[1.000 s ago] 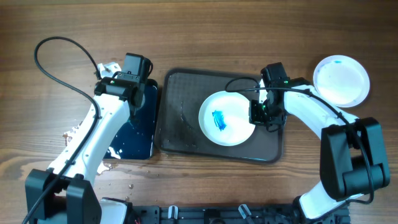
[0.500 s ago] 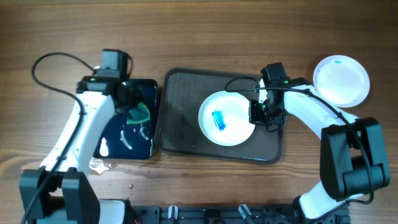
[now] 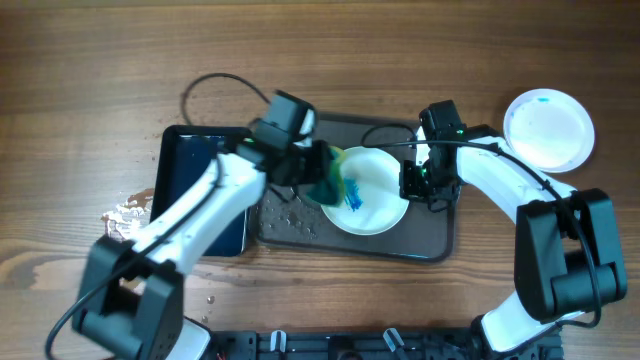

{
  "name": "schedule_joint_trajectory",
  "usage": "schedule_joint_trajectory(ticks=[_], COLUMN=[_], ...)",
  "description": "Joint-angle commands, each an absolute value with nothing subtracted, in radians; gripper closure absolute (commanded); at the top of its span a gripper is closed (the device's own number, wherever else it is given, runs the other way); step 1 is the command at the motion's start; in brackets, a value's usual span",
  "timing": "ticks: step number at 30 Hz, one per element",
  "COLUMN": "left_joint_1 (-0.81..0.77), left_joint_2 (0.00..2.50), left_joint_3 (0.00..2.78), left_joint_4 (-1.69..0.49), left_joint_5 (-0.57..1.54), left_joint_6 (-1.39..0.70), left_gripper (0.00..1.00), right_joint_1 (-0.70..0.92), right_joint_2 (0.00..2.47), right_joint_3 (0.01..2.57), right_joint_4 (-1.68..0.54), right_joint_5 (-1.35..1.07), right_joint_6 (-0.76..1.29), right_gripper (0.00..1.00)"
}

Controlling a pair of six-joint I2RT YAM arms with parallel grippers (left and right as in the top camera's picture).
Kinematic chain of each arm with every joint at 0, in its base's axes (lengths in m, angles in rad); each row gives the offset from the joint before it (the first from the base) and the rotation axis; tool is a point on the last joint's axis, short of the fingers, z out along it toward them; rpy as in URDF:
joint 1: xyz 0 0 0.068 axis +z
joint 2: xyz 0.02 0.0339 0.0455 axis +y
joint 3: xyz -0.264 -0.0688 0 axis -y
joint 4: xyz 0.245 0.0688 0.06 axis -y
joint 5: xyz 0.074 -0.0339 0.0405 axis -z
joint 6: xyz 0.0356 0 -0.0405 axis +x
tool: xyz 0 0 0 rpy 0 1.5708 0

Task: Clean dirty plates on tray and stack at the side
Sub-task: 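Scrub the blue paint on the held plate with the sponge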

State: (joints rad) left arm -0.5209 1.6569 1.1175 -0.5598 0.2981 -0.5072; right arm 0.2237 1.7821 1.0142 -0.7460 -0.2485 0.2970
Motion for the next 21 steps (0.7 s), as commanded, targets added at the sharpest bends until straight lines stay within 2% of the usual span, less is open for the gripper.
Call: schedule_joint_trajectory(ticks=[1,6,8,12,14,21], left_joint_1=[-0.62,-0.69,-0.688,-0.634,-0.598,-0.587], left_joint_2=[1.777,1.972,2.014,2.014,2.006,1.969], left_joint_3=[1.124,1.124,1.124,1.124,1.124,1.127], left_joint_4=[-0.492,-0.324,-0.324,-0.54,-0.629,-0.741], left_joint_5=[0.283,0.28,0.209,-0.167,-0.281,-0.492], left_joint_6=[-0.576,-0.642,-0.641,-0.71,-0.735,-0.814], left_gripper=[0.96,0.96,0.96,0.96,0.96,0.96], right_joint_1=[0.225,0.225,0.225,0.225,0.225,0.225], right_joint_2=[1.803,1.803,1.803,1.803,1.803,1.803], right_joint_3=[1.003,1.003,1.003,1.003,1.003,1.003], right_joint_4=[-0.746,-0.749,-0.753,-0.759,-0.759,-0.752], right_joint_5=[-0.272,-0.272,-0.272,-0.272,-0.271,-0.261], right_joint_6=[0.292,0.299,0.3,0.299,0.3,0.325], right_gripper=[0.96,0.96,0.96,0.96,0.96,0.96])
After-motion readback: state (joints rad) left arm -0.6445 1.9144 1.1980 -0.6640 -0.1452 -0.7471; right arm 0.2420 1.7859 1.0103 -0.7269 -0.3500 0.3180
